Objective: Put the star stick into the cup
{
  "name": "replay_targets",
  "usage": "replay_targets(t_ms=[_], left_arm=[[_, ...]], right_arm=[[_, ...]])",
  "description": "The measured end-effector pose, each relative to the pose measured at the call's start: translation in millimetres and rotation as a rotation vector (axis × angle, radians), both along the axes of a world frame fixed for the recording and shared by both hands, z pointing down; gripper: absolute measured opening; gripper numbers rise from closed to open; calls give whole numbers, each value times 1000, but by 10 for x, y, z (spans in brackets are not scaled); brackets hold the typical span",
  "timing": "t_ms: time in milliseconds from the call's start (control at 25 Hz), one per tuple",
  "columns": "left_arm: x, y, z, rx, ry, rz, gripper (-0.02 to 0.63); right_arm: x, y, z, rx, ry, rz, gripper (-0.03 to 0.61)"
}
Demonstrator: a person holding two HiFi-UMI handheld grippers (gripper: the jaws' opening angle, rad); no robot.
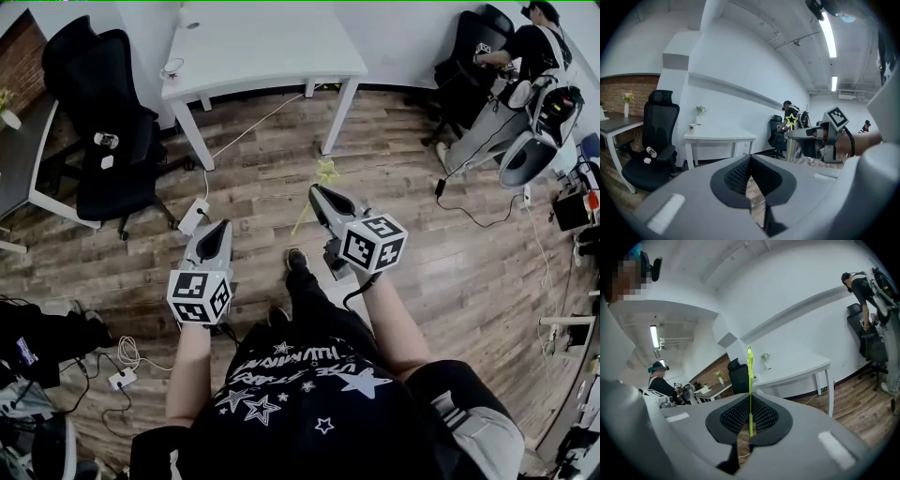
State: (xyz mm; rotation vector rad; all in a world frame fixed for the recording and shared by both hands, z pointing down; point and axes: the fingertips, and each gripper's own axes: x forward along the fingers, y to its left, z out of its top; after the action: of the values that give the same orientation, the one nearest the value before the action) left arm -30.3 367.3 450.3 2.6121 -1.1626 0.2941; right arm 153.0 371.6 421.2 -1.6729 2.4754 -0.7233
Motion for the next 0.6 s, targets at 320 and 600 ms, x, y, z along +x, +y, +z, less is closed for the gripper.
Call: replay_targets(t_ms=[320, 600], left_arm=[[228, -441, 7, -8, -4, -9, 3], [584, -1160, 49, -23, -24, -19, 3]], right_arm=[[339, -428, 32, 9, -56, 27, 21], [700, -1249, 35, 6, -69, 9, 21]])
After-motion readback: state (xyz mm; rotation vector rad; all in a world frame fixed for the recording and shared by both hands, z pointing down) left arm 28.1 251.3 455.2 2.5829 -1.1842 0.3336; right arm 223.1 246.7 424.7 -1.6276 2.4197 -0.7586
